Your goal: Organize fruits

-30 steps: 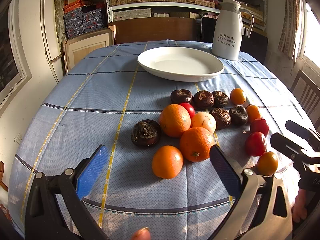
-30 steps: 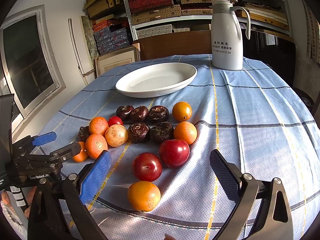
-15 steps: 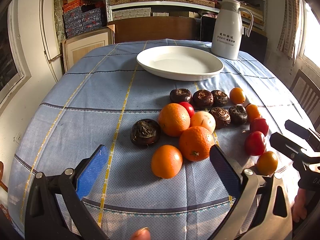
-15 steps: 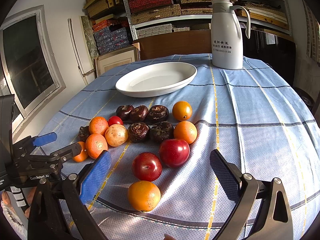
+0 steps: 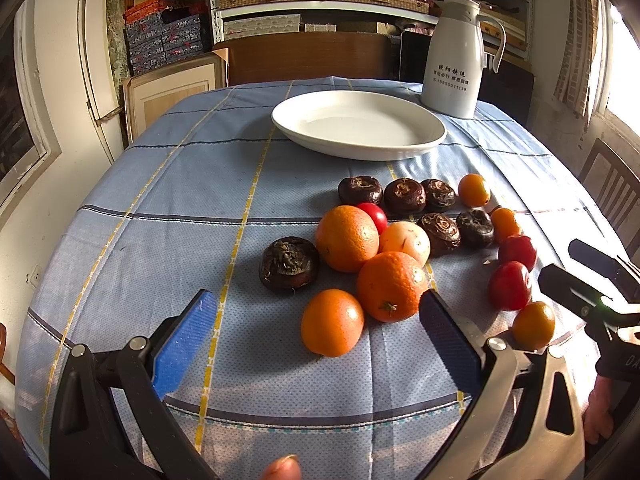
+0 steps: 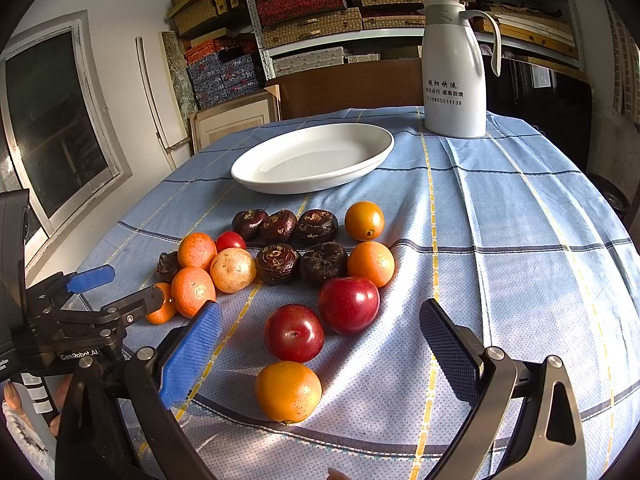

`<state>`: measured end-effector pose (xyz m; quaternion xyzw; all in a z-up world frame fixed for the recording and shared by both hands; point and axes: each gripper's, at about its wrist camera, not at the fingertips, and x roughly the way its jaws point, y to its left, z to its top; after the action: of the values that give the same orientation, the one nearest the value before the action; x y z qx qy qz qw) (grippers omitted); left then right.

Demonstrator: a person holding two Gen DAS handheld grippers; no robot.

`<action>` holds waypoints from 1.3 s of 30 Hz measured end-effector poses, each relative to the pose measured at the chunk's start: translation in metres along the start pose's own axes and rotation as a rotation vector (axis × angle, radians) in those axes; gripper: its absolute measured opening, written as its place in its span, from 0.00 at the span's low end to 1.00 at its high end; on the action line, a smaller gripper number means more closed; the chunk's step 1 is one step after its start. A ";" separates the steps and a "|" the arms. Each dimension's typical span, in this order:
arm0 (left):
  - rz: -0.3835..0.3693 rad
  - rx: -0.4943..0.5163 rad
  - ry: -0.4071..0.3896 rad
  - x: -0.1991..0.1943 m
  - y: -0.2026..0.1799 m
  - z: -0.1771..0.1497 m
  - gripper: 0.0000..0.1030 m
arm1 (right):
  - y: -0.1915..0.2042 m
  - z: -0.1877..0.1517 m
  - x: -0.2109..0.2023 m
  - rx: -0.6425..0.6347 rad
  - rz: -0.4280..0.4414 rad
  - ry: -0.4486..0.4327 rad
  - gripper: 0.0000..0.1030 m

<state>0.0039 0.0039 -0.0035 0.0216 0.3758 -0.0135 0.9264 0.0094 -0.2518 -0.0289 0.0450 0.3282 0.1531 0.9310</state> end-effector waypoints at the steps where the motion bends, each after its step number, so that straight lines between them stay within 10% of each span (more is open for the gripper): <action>1: 0.000 0.000 0.000 0.000 0.000 0.000 0.96 | 0.000 0.000 0.000 0.000 0.000 0.000 0.97; 39: -0.033 0.020 0.079 0.018 -0.011 -0.010 0.96 | 0.003 -0.003 0.006 -0.021 0.029 0.055 0.97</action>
<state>0.0094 -0.0067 -0.0235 0.0252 0.4122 -0.0315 0.9102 0.0111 -0.2469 -0.0338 0.0355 0.3513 0.1712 0.9198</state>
